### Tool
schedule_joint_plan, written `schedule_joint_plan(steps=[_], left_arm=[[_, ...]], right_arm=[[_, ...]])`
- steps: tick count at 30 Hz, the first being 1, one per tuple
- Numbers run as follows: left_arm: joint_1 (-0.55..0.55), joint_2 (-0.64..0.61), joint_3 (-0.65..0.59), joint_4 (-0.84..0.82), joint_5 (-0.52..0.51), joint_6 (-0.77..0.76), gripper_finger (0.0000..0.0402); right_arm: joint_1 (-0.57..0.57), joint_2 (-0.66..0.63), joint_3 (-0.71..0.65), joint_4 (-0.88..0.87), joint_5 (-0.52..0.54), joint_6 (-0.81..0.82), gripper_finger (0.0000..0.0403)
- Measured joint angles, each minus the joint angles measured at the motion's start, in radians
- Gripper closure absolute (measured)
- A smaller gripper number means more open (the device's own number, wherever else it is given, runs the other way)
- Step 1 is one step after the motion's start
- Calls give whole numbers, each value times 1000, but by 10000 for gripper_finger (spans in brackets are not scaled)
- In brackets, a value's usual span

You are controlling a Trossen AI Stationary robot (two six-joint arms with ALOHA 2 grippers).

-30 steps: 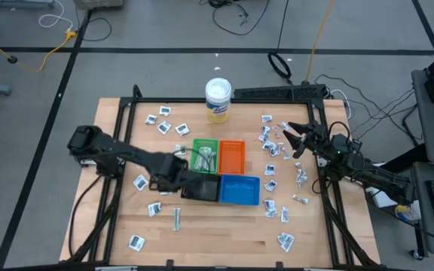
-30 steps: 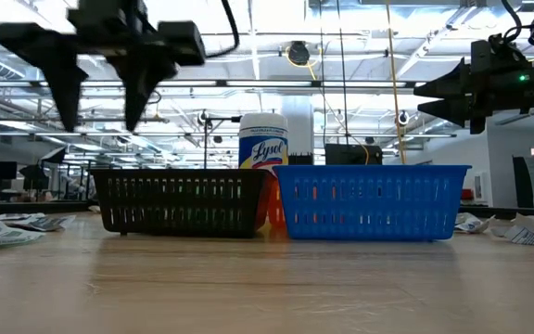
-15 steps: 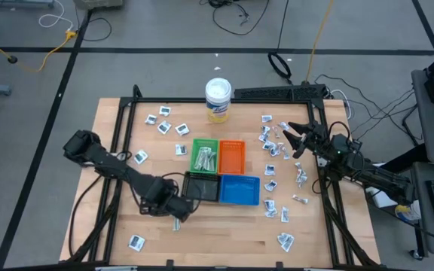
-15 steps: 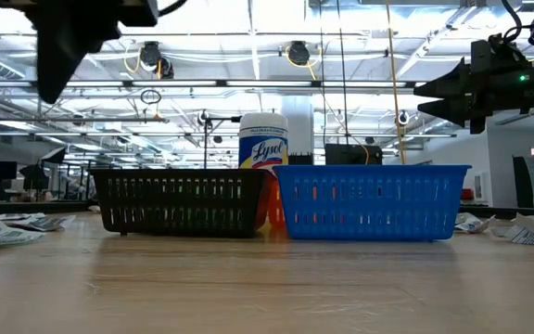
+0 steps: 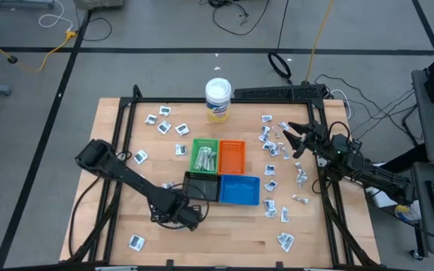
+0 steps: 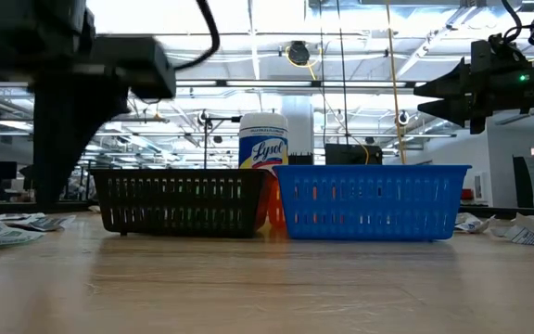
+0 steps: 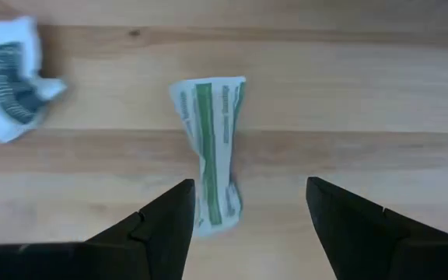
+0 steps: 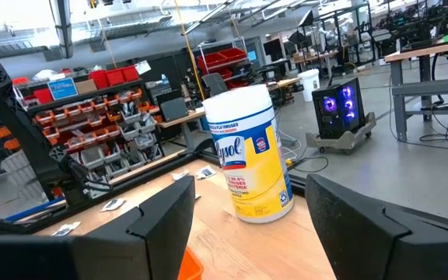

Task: Pick & Place First Aid Supplies
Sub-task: Put the bandage pack into the green bin

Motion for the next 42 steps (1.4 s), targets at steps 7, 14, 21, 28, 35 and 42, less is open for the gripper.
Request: schedule_joint_plan(steps=[7,14,21,28,35,42], left_arm=[[-11,4,-74,72,1,-1,152],[-10,0,-126,155,29,25,188],[-16,-1,-129,150,32,58,277],[-34,-1,-129,147,27,71,364],[-51,-77,-133,92,28,93,393],[-49,-213,-131,-40,22,152,396]], right_arm=[[0,0,0,0,0,0,161],[0,0,0,0,0,0,161],[0,0,0,0,0,0,161],[0,0,0,0,0,0,160],[0,0,0,0,0,0,161],[0,0,0,0,0,0,160]])
